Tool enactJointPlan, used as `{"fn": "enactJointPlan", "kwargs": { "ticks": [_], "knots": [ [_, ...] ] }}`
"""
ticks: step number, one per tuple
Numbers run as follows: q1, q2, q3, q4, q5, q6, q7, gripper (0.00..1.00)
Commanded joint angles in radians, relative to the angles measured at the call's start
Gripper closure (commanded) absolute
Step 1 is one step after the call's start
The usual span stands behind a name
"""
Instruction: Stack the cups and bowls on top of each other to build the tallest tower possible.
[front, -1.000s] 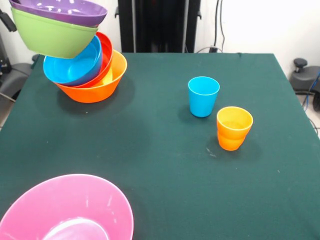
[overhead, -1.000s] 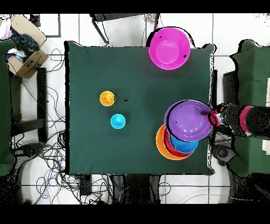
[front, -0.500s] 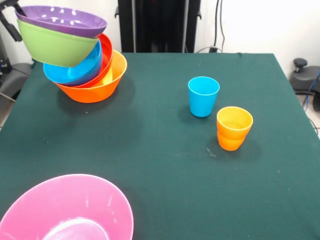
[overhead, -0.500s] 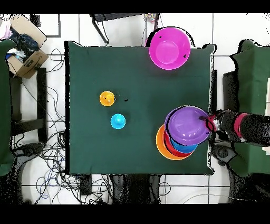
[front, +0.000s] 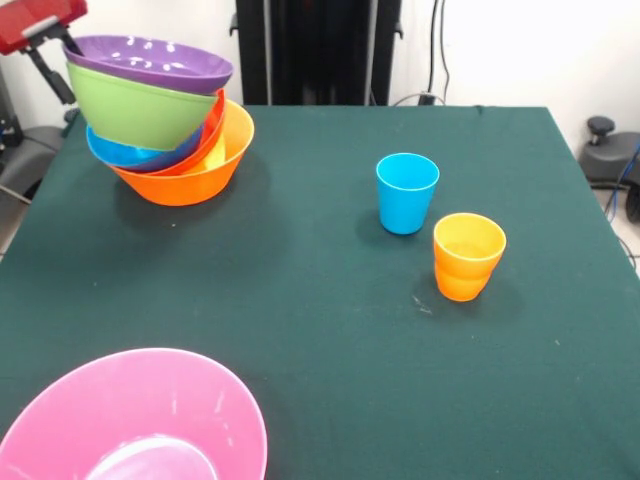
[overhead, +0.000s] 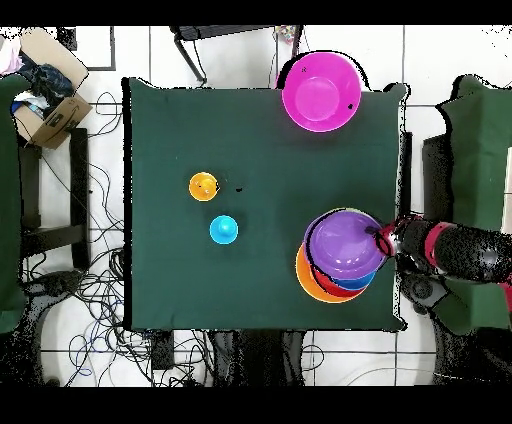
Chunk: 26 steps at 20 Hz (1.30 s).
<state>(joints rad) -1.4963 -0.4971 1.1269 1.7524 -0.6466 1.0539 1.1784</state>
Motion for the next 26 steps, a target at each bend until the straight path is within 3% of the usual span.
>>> {"fn": "enactJointPlan", "kwargs": {
  "ticks": [1, 10, 19, 26],
  "knots": [
    [0.037, 0.03, -0.044, 0.06, -0.077, -0.054, -0.209, 1.0],
    [0.055, 0.034, -0.062, 0.041, -0.076, -0.04, -0.167, 1.0],
    [0.051, 0.016, -0.057, -0.007, -0.051, 0.032, -0.212, 1.0],
    [0.034, 0.021, -0.074, -0.043, -0.076, 0.07, -0.289, 1.0]
  ]
}}
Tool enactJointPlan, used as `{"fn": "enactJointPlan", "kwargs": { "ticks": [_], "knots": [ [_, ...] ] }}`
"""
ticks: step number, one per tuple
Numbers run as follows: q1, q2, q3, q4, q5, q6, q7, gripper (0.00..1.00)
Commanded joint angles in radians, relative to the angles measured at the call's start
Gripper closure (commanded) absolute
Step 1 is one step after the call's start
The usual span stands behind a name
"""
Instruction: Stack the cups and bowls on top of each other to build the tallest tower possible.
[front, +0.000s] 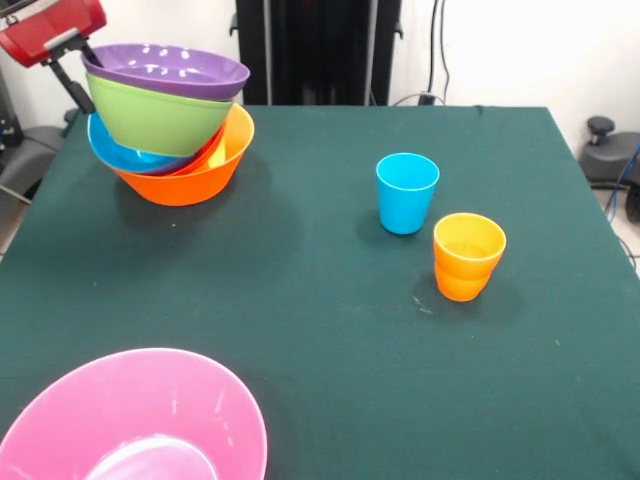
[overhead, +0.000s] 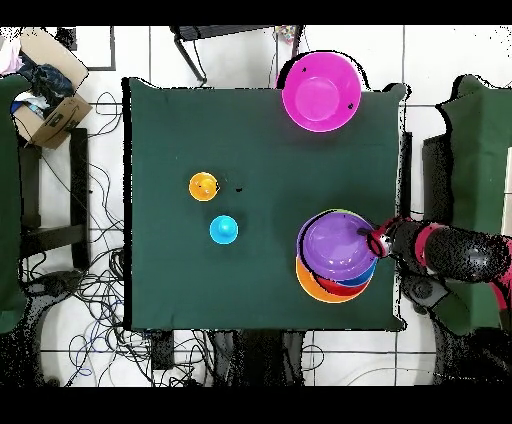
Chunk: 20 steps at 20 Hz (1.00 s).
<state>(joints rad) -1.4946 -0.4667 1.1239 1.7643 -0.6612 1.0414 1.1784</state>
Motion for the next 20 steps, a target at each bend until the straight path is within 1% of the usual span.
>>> {"fn": "enactJointPlan", "kwargs": {
  "ticks": [1, 6, 12, 17, 20],
  "knots": [
    [0.032, -0.009, -0.073, -0.059, -0.066, 0.085, -0.298, 1.0],
    [0.032, -0.005, -0.095, -0.078, -0.118, 0.078, -0.341, 1.0],
    [0.03, 0.004, -0.101, -0.099, -0.156, 0.088, -0.394, 1.0],
    [0.039, -0.02, -0.109, -0.08, -0.163, 0.107, -0.379, 1.0],
    [0.048, -0.044, -0.108, -0.06, -0.154, 0.13, -0.367, 1.0]
  ]
}}
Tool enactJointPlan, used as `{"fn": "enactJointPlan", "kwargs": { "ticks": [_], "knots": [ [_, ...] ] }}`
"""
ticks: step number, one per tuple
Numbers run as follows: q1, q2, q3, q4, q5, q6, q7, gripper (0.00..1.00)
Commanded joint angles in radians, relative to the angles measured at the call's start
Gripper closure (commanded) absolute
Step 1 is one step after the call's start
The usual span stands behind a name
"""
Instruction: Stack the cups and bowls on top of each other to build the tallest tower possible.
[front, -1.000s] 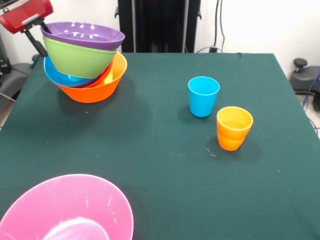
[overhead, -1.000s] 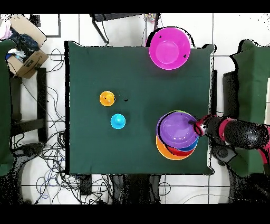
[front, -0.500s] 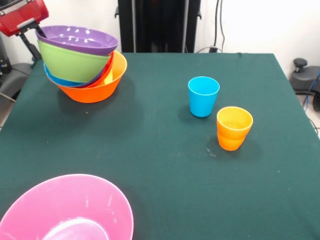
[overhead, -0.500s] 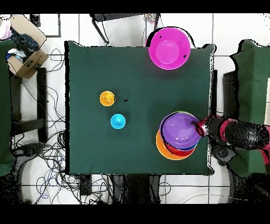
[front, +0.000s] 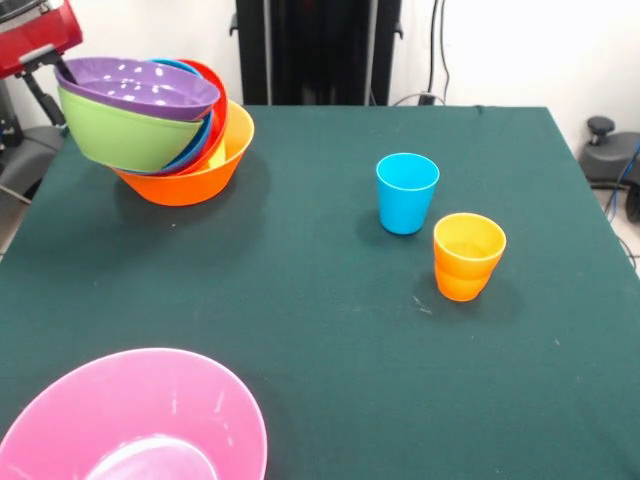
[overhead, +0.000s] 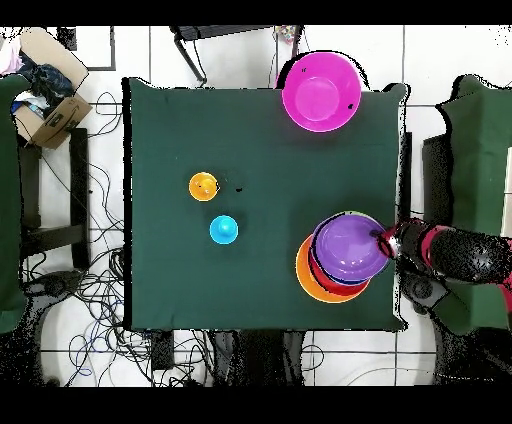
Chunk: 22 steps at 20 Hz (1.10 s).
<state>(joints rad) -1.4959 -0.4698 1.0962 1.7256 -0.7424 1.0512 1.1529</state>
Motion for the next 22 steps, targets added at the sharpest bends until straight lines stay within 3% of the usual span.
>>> {"fn": "enactJointPlan", "kwargs": {
  "ticks": [1, 12, 22],
  "knots": [
    [0.051, -0.047, -0.08, -0.017, -0.071, 0.123, -0.336, 1.0],
    [0.093, -0.098, -0.062, 0.039, -0.021, 0.203, -0.287, 1.0],
    [0.141, -0.06, -0.065, 0.081, -0.017, 0.092, -0.176, 1.0]
  ]
}}
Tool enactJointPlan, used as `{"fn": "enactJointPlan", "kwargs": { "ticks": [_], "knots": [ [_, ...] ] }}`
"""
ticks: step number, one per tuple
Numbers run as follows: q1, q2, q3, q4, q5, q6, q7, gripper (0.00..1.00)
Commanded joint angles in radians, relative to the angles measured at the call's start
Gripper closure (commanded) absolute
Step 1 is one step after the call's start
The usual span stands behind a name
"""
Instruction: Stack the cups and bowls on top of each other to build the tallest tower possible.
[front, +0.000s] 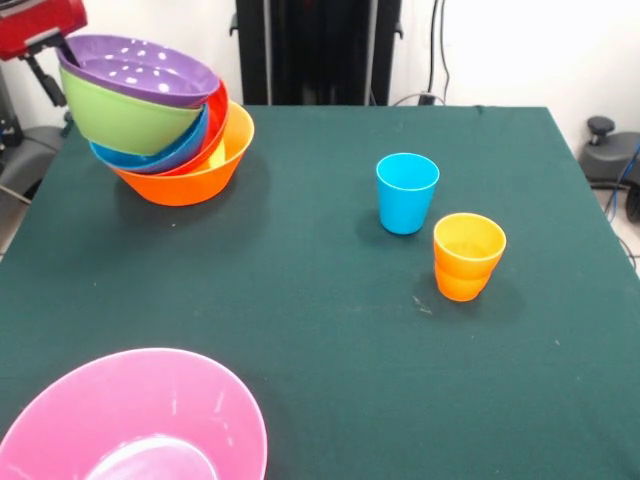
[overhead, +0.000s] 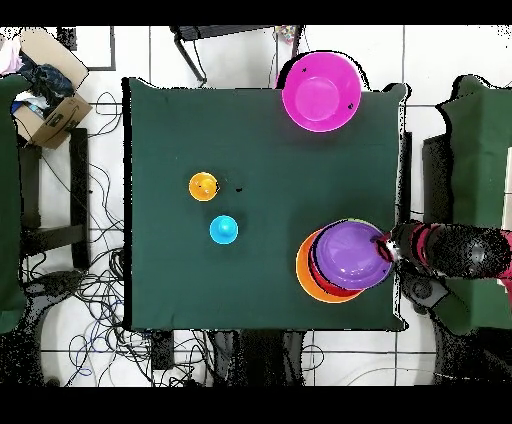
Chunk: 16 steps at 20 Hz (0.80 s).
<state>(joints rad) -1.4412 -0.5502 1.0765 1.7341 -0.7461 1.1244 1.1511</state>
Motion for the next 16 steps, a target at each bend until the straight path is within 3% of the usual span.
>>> {"fn": "enactJointPlan", "kwargs": {
  "ticks": [1, 7, 16],
  "knots": [
    [0.089, 0.026, -0.041, 0.079, -0.017, 0.004, -0.174, 1.0],
    [0.123, 0.037, -0.048, 0.109, -0.03, -0.068, -0.101, 1.0],
    [0.187, 0.053, -0.118, 0.06, -0.03, -0.037, -0.046, 1.0]
  ]
}}
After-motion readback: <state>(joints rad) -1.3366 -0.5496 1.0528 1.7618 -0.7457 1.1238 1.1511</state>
